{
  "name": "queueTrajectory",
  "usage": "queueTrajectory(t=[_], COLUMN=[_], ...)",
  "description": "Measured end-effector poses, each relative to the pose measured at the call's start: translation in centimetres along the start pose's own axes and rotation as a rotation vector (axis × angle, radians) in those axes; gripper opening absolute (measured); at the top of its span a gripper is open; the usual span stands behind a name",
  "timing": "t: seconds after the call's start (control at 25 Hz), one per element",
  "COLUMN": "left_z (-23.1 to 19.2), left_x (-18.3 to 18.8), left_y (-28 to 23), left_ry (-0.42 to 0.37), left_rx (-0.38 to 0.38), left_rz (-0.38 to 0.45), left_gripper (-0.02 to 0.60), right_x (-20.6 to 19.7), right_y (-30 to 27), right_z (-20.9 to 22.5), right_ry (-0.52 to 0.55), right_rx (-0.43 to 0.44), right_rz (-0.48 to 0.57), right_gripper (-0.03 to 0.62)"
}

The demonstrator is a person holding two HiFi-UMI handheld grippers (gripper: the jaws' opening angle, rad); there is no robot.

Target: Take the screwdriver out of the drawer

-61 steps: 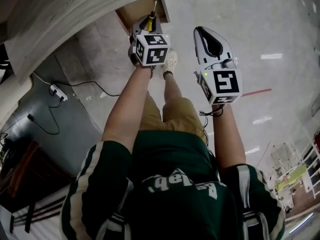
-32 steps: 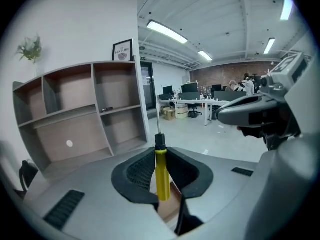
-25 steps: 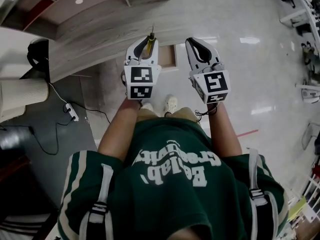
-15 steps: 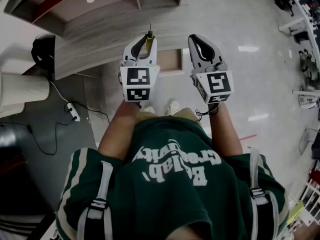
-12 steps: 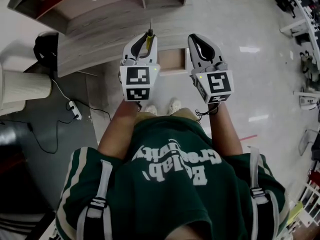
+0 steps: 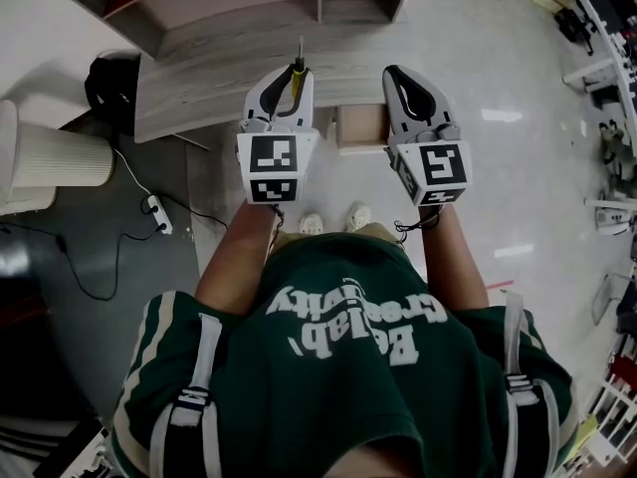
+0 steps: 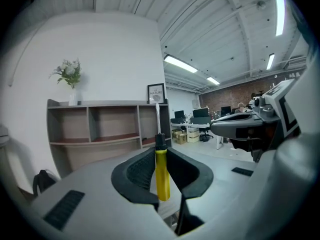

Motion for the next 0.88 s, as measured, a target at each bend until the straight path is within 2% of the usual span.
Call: queueTrajectory(t=[0.28, 0.72, 0.88], left_z=[-4.2, -6.2, -7.0], left_x=[-0.1, -1.8, -2.2], left_y=[2.6, 5.4, 6.2], left_ry=[-0.004, -0.018, -0.018], left_rx=[0.027, -0.001, -0.010], left_rz=[0.039, 0.043, 0.050], left_gripper=[0.084, 0.084, 0.084], right_x=[0.4, 0.7, 0.8], right_y=[-1.6, -2.1, -2.0], right_z=[-3.9, -8.3, -9.5], right_ry=[0.029, 0.014, 0.056], right_rx=[0.006, -0.001, -0.012], right_rz=[-0.010, 0.019, 0.007], right_gripper=[0.037, 0.037, 0.034])
Point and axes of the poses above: the fingertips, and each gripper's own axes: y backward along the fingers, z to its right, x out of its top, the point moved 2 cm from there along y, backward along the fingers, and after that the axes turned 8 degrees about x, right-handed, at the moved point
